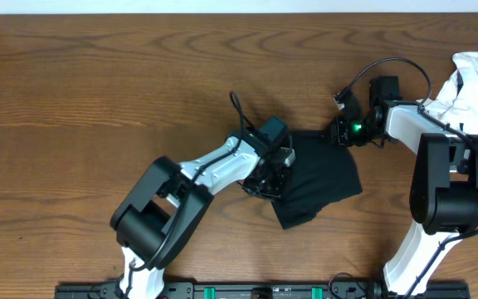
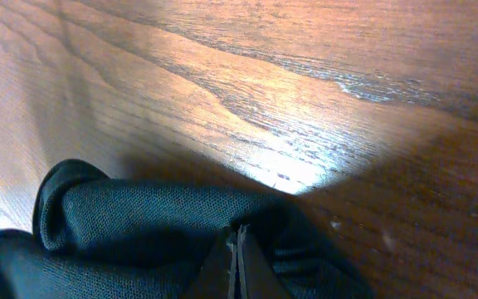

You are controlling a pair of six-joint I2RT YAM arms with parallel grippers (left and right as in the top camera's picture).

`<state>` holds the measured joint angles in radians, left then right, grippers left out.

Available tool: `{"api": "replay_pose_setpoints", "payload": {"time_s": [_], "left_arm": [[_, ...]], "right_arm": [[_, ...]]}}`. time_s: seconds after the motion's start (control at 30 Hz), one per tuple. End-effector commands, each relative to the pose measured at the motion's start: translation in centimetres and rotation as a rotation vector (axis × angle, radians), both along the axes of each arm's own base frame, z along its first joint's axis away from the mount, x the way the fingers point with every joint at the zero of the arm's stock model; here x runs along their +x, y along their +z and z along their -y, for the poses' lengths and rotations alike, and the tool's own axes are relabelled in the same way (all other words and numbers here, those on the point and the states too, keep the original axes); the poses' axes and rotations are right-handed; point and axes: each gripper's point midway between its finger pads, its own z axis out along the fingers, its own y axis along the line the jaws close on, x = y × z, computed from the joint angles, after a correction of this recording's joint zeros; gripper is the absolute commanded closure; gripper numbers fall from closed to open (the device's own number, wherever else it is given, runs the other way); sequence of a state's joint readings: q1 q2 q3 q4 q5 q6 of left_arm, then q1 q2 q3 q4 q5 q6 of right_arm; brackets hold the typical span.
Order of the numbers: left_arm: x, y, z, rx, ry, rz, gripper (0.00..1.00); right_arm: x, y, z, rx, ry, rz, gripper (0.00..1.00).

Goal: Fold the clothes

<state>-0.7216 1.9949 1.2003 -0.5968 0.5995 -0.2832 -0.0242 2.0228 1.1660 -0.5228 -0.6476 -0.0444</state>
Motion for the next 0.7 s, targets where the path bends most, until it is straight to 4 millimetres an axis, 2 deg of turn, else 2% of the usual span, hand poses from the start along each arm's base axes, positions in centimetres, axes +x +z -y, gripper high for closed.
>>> {"api": "replay_pose_setpoints", "payload": {"time_s": [0.0, 0.1, 0.2, 0.3, 0.4, 0.47, 0.53, 0.6, 0.67], "left_arm": [[-1.4, -1.7, -0.1, 0.044, -0.047, -0.020, 0.94], [-1.3, -1.1, 0.3, 0.054, -0.063, 0.025, 0.94], [-0.7, 0.6, 0.7, 0.042, -0.070, 0.089, 0.94], [0.0, 3.8, 1.4, -0.009, -0.066, 0.151, 0.94], [1.2, 7.3, 1.5, -0.050, -0.050, 0.255, 0.94], [2.1, 9.3, 1.0, -0.050, -0.031, 0.341, 0.94], [2.9, 10.8, 0.5, -0.042, -0.011, 0.416, 0.94], [3.7, 11.9, -0.1, -0.027, 0.008, 0.476, 0.94], [4.3, 12.0, -0.4, -0.009, 0.021, 0.510, 0.94]], "right_arm": [[-0.6, -1.8, 0.7, -0.045, 0.001, -0.038, 0.99], [0.3, -0.8, 0.7, -0.045, 0.001, -0.009, 0.99], [2.0, 1.5, 0.8, -0.039, -0.004, 0.042, 0.99], [3.8, 6.1, 0.8, 0.003, -0.006, 0.110, 0.99], [4.3, 11.8, 0.7, 0.037, -0.006, 0.167, 0.99], [3.5, 14.7, 0.7, 0.037, -0.008, 0.178, 0.99], [1.7, 17.3, 0.6, 0.036, -0.004, 0.169, 0.99], [-0.6, 19.0, 0.6, 0.025, 0.014, 0.156, 0.99], [-2.5, 19.8, 0.8, -0.001, 0.029, 0.131, 0.99]]}}
